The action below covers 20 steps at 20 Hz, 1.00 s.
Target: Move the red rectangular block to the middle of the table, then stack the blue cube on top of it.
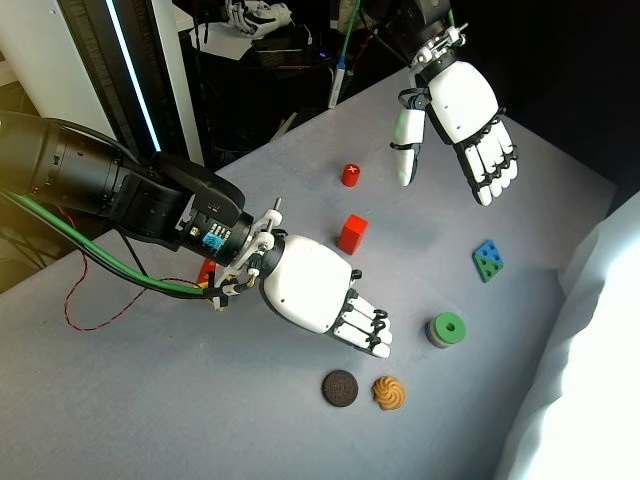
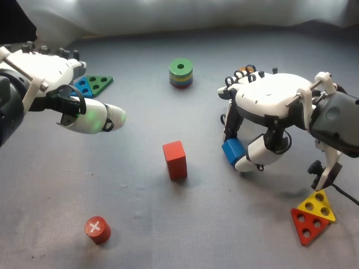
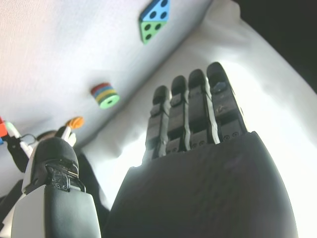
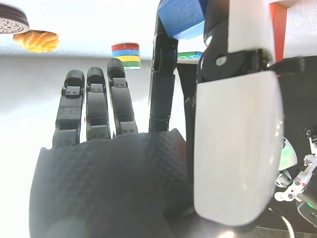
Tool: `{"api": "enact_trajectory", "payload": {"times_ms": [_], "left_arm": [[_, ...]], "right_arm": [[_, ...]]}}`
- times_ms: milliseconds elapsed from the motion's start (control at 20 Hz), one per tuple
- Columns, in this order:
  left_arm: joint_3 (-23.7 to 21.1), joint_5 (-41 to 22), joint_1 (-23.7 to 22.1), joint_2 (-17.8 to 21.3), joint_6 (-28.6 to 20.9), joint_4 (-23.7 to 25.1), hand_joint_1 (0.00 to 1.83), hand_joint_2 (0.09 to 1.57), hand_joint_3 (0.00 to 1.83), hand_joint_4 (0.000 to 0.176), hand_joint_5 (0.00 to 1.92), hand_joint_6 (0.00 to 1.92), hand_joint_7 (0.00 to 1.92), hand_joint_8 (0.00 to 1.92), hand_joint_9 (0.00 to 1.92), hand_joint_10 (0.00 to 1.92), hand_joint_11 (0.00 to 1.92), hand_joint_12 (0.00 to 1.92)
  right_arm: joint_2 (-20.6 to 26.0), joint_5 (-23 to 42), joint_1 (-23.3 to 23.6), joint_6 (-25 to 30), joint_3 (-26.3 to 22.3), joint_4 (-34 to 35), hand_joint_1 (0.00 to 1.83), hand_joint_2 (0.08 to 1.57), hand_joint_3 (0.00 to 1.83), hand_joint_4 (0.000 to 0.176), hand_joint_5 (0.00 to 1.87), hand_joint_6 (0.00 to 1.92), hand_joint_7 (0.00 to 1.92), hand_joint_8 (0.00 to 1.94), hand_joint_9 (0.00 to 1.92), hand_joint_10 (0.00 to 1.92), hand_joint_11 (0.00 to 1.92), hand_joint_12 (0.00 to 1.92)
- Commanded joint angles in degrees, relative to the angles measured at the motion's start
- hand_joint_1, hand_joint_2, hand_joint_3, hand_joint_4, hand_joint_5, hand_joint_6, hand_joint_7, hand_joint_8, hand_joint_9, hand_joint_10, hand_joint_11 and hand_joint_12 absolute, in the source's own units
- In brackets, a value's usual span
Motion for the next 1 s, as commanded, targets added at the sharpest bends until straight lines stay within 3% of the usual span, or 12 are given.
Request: {"api": "enact_trajectory", "payload": {"times_ms": [0, 150, 350, 700, 750, 950], "left_arm": [[-0.06, -1.87, -0.84, 1.04, 0.09, 3.96, 0.15, 1.08, 0.0, 0.0, 0.13, 0.01, 0.12, 0.01, 0.07, 0.0, 0.0, 0.15], [-0.25, -1.99, -1.14, 1.03, 0.38, 3.96, 0.15, 1.08, 0.0, 0.0, 0.13, 0.0, 0.12, 0.0, 0.08, 0.0, 0.0, 0.17], [-0.49, -2.48, -1.3, 1.03, 0.44, 3.95, 0.12, 1.09, 0.0, 0.0, 0.13, 0.0, 0.12, 0.0, 0.08, 0.0, 0.0, 0.17], [-0.61, -2.69, -1.34, 1.03, 0.85, 3.95, 0.11, 1.09, 0.0, 0.0, 0.14, 0.0, 0.13, 0.0, 0.08, 0.0, 0.0, 0.17], [-0.61, -2.72, -1.34, 1.03, 0.85, 3.96, 0.12, 1.09, 0.0, 0.0, 0.14, 0.0, 0.13, 0.0, 0.08, 0.0, 0.0, 0.15], [-0.65, -2.72, -1.33, 1.03, 0.85, 3.96, 0.14, 1.11, 0.0, 0.0, 0.14, 0.0, 0.13, 0.0, 0.08, 0.0, 0.0, 0.17]], "right_arm": [[0.57, 2.87, 0.45, -0.06, 0.05, -2.77, 1.1, 1.0, 0.0, 0.176, 1.25, 0.52, 0.21, 0.0, 0.08, 0.01, 0.0, 0.0], [1.43, 1.31, 2.49, 3.67, 0.04, -8.06, 1.09, 1.01, 0.0, 0.176, 1.22, 0.58, 0.23, 0.01, 0.09, 0.01, 0.0, 0.0], [2.75, -0.14, 5.51, 3.82, 0.04, -9.98, 1.09, 1.01, 0.0, 0.176, 1.2, 0.62, 0.26, 0.01, 0.11, 0.01, 0.0, 0.0], [1.49, -11.77, 14.02, 4.12, 0.96, -9.73, 1.08, 1.02, 0.0, 0.176, 1.19, 0.64, 0.3, 0.01, 0.12, 0.0, 0.0, 0.0], [0.55, -16.93, 16.07, 4.07, 1.65, -9.56, 1.08, 1.02, 0.0, 0.176, 1.19, 0.64, 0.31, 0.01, 0.13, 0.0, 0.0, 0.0], [-0.45, -21.44, 17.45, 3.74, 2.77, -9.36, 1.08, 1.02, 0.0, 0.176, 1.17, 0.67, 0.33, 0.01, 0.13, 0.01, 0.0, 0.0]]}}
